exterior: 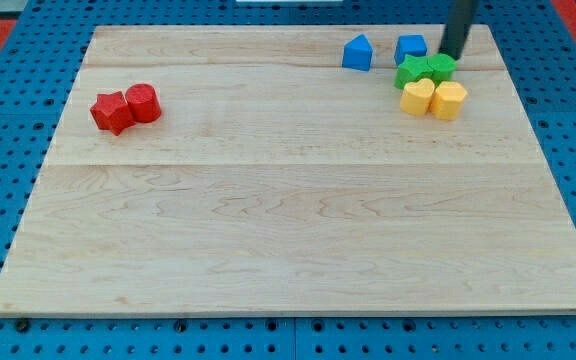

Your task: Slide the green blocks below the triangle

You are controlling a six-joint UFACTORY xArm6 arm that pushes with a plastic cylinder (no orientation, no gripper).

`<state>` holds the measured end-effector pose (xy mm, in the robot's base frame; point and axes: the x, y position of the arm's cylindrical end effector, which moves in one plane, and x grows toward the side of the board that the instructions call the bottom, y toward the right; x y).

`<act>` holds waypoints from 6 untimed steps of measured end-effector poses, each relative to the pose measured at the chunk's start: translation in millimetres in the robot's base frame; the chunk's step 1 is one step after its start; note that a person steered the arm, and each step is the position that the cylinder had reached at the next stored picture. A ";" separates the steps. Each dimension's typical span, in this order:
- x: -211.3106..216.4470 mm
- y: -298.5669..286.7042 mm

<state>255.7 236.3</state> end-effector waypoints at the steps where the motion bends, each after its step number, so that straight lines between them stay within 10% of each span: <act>1: 11.2 12.0; 6: 84.0 -100.6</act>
